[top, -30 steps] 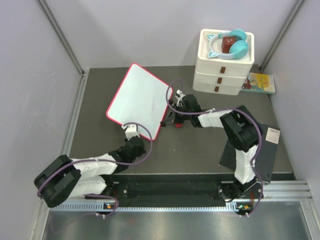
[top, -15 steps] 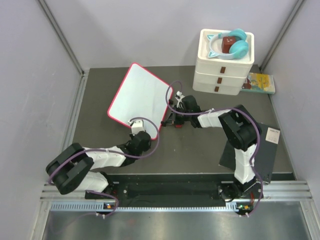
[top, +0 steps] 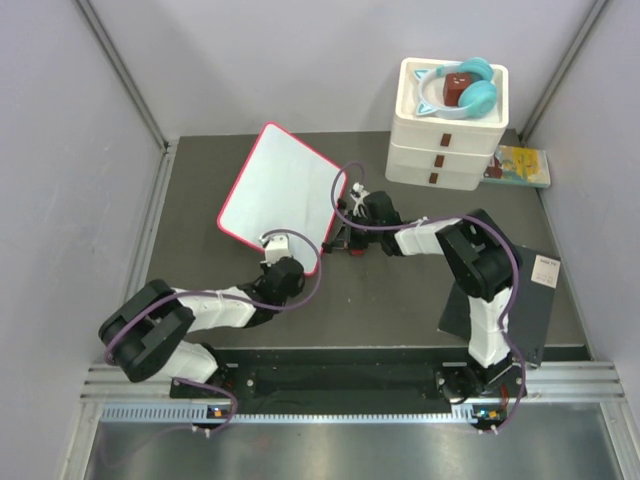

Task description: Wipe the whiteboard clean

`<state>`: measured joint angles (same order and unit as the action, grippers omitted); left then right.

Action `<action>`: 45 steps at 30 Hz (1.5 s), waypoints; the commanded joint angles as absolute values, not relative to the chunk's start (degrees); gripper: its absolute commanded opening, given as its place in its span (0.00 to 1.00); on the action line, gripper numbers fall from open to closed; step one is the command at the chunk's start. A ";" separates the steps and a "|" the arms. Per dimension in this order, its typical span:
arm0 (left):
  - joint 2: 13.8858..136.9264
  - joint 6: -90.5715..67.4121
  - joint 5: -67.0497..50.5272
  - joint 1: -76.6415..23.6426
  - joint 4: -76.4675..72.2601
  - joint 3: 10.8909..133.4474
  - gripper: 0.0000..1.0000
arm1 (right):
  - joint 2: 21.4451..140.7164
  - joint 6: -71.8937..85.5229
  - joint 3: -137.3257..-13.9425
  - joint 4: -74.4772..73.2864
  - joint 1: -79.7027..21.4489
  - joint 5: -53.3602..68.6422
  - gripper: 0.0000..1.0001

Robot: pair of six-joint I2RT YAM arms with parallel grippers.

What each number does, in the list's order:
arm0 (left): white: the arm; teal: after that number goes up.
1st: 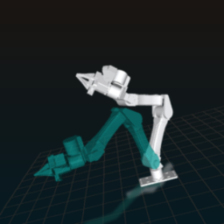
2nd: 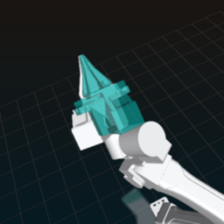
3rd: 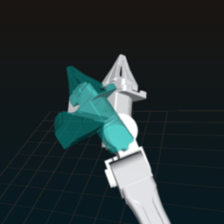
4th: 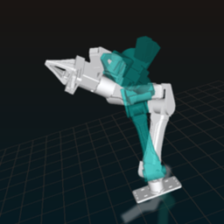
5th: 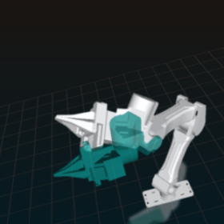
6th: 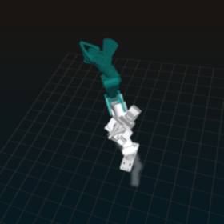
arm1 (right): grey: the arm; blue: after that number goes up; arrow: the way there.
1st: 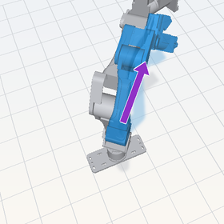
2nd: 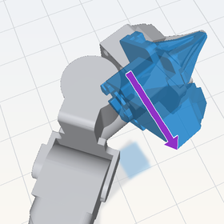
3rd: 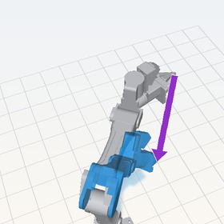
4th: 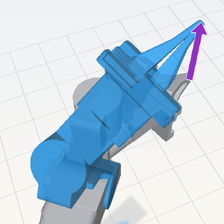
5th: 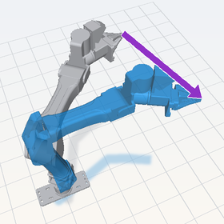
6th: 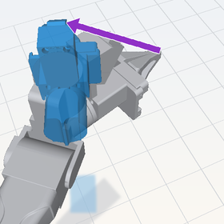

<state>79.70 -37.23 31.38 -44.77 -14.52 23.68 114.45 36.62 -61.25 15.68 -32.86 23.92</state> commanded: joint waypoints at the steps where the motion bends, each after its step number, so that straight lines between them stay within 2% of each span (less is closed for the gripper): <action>1: 83.40 -35.33 30.76 -44.30 -16.96 27.95 0.00 | 115.31 37.26 -61.88 19.60 -34.10 26.28 0.00; 6: 82.80 -37.17 30.67 -44.38 -17.23 26.81 0.00 | 115.31 37.27 -61.61 19.86 -34.01 26.37 0.00; 10: 77.36 -39.63 31.64 -44.47 -16.09 23.39 0.00 | 115.49 37.35 -61.52 20.13 -34.01 26.46 0.00; 24: 64.78 -53.61 33.04 -46.84 -3.27 17.14 0.00 | 116.89 38.85 -63.37 20.13 -37.61 25.75 0.00; 37: 43.16 -59.07 36.38 -49.39 12.39 14.15 0.03 | 120.68 40.08 -69.26 18.81 -41.92 25.67 0.00; 41: 41.66 -57.92 36.65 -49.39 14.41 15.03 0.03 | 117.61 39.38 -66.45 19.07 -41.92 23.03 0.00; 45: 45.16 -57.48 36.30 -49.31 14.24 16.61 0.03 | 111.38 37.45 -62.76 16.01 -41.92 19.17 0.00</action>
<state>42.54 -58.35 35.31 -49.12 12.56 14.48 118.72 39.83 -65.21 17.28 -41.06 22.96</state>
